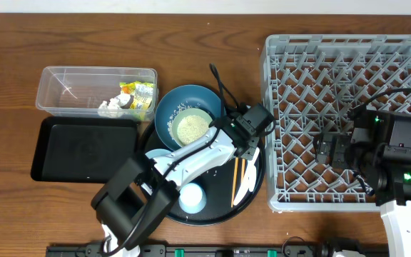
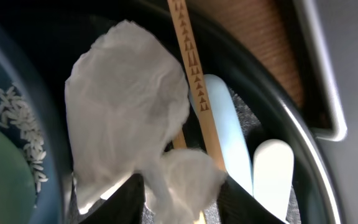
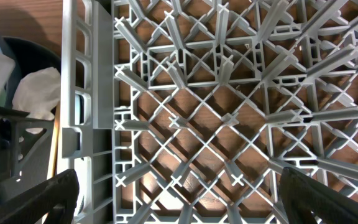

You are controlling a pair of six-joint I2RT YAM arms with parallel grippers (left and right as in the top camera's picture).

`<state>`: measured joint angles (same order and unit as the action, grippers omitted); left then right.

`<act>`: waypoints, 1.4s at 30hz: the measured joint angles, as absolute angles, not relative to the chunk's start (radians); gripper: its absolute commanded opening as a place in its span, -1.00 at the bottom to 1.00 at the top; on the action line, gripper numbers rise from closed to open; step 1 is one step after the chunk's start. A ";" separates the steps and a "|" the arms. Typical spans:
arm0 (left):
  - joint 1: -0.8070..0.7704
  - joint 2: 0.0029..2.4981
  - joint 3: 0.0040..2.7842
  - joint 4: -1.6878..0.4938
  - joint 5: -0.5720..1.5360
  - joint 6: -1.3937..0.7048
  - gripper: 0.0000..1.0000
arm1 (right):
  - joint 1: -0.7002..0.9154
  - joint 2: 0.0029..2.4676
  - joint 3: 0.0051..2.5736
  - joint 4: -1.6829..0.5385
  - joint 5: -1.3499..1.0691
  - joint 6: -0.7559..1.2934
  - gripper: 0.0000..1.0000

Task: Sort waste into correct bins and load items into the dishwasher rack
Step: 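Reach left gripper to the black tray and grasp the white tissue, then place the tissue into the clear plastic bin with left gripper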

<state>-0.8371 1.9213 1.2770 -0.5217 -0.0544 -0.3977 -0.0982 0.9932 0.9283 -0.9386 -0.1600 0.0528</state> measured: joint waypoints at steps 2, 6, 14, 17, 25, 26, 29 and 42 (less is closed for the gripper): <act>-0.837 1.931 1.277 -0.522 -0.057 -0.398 -0.60 | -0.098 0.993 0.928 -0.939 -0.160 0.053 0.99; -0.837 1.936 1.277 -0.518 -0.057 -0.393 -0.88 | -0.098 0.993 0.928 -0.942 -0.160 0.053 0.98; -0.837 1.928 1.277 -0.546 -0.059 -0.394 -0.87 | -0.098 0.993 0.928 -0.942 -0.160 0.053 0.98; -0.837 1.879 1.277 -0.574 -0.059 -0.394 -0.88 | -0.098 0.993 0.928 -0.942 -0.160 0.053 0.98; -0.827 1.608 1.277 -0.584 -0.060 -0.365 -0.88 | -0.098 0.993 0.928 -0.942 -0.160 0.053 0.98; -0.818 1.582 1.277 -0.586 -0.061 -0.361 -0.88 | -0.098 0.993 0.928 -0.942 -0.160 0.053 0.98; -0.761 1.525 1.277 -0.603 -0.083 -0.353 -0.88 | -0.098 0.993 0.928 -0.942 -0.160 0.053 0.99; -0.255 1.507 1.277 -0.604 -0.131 -0.339 -0.88 | -0.098 0.993 0.928 -0.943 -0.160 0.053 0.99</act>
